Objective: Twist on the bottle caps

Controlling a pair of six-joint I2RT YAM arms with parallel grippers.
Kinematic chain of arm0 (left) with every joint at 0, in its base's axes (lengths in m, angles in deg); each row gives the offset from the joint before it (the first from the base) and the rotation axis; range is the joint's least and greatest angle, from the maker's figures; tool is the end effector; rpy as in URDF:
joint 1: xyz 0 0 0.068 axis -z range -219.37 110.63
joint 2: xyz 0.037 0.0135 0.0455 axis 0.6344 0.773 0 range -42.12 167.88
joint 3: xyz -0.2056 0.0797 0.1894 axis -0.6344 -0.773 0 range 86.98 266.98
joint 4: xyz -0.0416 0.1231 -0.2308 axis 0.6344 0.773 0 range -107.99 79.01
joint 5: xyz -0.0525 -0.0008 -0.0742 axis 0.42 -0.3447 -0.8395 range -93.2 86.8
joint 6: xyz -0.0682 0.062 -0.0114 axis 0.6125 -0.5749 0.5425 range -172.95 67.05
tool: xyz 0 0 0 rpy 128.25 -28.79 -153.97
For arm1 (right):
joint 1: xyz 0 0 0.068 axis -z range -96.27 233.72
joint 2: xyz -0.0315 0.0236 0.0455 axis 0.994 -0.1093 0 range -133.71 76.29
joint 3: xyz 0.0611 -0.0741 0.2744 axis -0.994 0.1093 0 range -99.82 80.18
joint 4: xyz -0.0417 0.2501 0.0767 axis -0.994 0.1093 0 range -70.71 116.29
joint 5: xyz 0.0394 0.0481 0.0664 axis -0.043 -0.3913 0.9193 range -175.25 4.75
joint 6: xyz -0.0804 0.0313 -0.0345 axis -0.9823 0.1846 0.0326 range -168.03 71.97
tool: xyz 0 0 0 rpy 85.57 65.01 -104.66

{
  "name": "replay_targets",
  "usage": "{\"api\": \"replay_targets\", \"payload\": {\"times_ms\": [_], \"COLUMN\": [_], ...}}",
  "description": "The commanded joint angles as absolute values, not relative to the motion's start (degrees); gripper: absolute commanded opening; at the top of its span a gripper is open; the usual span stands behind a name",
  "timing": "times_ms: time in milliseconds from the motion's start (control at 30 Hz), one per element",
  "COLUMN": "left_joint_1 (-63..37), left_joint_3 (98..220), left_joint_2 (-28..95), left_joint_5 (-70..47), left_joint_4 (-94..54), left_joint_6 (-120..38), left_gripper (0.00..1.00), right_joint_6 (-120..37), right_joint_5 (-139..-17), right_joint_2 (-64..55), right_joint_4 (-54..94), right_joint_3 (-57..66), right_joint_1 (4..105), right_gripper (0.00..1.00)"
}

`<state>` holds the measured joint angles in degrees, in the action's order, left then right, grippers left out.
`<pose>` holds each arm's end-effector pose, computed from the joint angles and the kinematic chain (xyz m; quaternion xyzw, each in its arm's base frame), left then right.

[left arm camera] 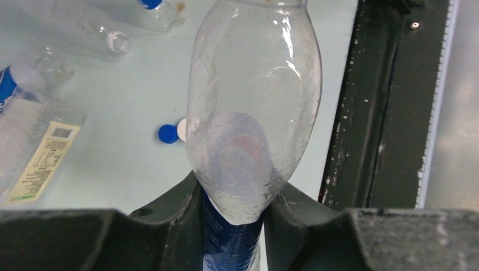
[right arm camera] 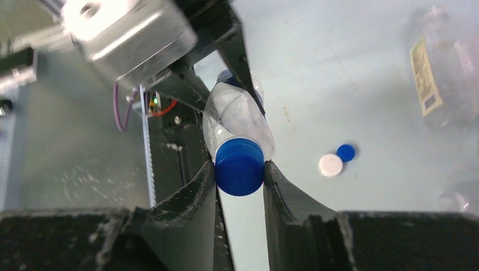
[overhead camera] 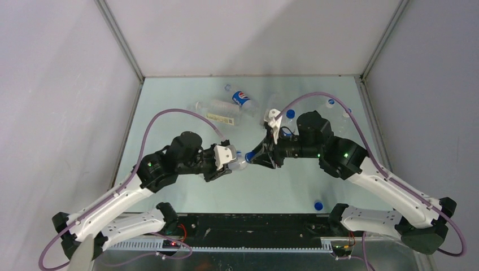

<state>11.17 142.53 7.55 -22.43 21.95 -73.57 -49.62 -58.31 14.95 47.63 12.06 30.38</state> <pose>0.1090 -0.1759 0.3284 0.5704 0.6626 -0.2619 0.4086 0.1264 0.2332 0.3957 -0.4871 0.6531 0.4120 0.4080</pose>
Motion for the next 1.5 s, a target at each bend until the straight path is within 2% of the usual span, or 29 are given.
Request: {"api": "replay_targets", "payload": {"times_ms": [0, 167, 400, 567, 667, 800, 967, 1067, 1233, 1467], "left_joint_1": [12.84, 14.57, 18.5, 18.59, 18.3, 17.1, 12.39, 8.48, 4.28, 4.13], "left_joint_3": [142.37, 136.87, 130.2, 127.55, 125.61, 124.02, 124.52, 126.37, 131.69, 139.92], "left_joint_2": [5.61, 3.16, 2.44, 2.23, 0.99, -0.2, -0.5, 0.88, 5.5, 10.76], "left_joint_5": [-18.67, -14.36, -6.79, -3.94, -1.73, -2.52, -10.81, -22.11, -39.23, -49.58], "left_joint_4": [-0.55, -6.61, -14.15, -14.55, -14.18, -11.87, -6.75, -2.9, 4.86, 16.41], "left_joint_6": [-69.37, -69.61, -69.36, -67.24, -65.17, -62.66, -61.11, -61.38, -66.77, -75.13], "left_gripper": [0.0, 0.0, 0.0, 0.0, 0.0, 0.0, 0.0, 0.0, 0.0, 0.0], "right_joint_6": [-27.18, -8.41, -0.12, -6.7, -14.17, -21.35, -30.42, -37.9, -55.02, -75.55], "right_joint_5": [-65.2, -75.01, -79.83, -78.72, -77.52, -75.84, -67.27, -62.13, -57.39, -45.68], "right_joint_2": [11.3, 10.63, 9.86, 11.7, 14.04, 16.99, 21.44, 23.2, 24.66, 24.62], "right_joint_4": [43.92, 44.96, 45.68, 41.84, 40.75, 41.17, 42.06, 43.6, 46.96, 52.03], "right_joint_3": [12.03, 11.95, 11.97, 11.97, 12.05, 12.0, 12.06, 12.05, 12.06, 12.02], "right_joint_1": [28.85, 28.11, 28.89, 28.88, 29.1, 30.7, 34.65, 35.99, 37.23, 38.13], "right_gripper": [0.0, 0.01, 0.19, 0.38, 0.58, 0.72, 0.8, 0.83, 0.83, 0.79]}}
